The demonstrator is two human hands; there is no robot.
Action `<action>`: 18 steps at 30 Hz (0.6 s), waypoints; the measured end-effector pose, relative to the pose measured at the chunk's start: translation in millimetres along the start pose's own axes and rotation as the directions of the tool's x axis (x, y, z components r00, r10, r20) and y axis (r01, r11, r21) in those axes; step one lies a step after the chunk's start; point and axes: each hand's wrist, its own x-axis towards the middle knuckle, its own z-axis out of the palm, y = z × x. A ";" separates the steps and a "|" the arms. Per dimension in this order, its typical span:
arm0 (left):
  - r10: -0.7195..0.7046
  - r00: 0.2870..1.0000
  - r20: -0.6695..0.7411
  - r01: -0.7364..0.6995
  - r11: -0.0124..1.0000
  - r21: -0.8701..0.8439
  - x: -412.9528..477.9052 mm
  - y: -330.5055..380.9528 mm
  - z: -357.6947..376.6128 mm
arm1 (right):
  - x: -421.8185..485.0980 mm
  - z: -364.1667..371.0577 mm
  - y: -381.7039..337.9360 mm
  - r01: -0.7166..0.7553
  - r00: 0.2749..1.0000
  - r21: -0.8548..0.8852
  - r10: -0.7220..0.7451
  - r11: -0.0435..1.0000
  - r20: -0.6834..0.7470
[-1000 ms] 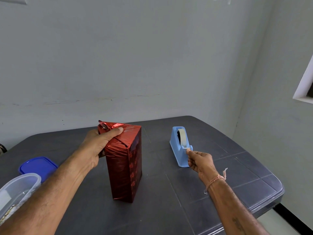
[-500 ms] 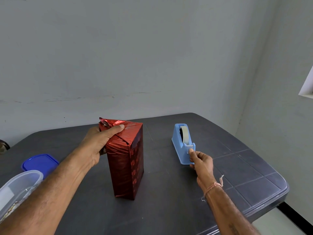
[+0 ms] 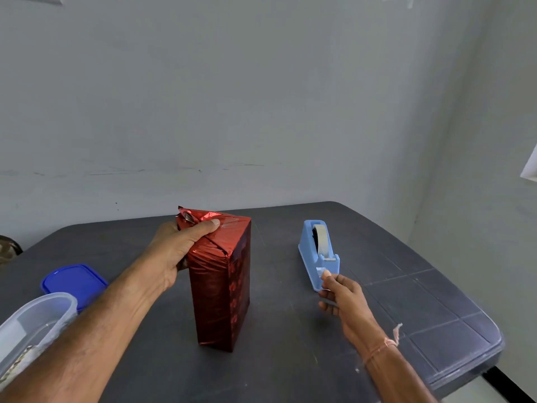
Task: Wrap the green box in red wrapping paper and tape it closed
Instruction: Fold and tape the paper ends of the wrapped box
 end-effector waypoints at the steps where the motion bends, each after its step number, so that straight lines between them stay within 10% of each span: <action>1: -0.001 1.000 0.006 0.001 1.000 -0.002 -0.2 -0.6 1.2 | -7.0 3.2 -13.0 0.037 0.994 -0.010 -0.036 0.999 0.103; 11: -0.015 1.000 0.017 0.016 0.998 -0.053 2.0 -3.5 -0.2 | -48.3 114.9 -186.0 0.709 0.495 -0.330 -0.107 0.623 0.862; 18: -0.012 0.998 0.057 0.018 0.996 -0.089 -1.5 -3.3 -1.4 | -36.3 168.1 -207.0 0.816 0.428 -0.469 0.191 0.338 0.883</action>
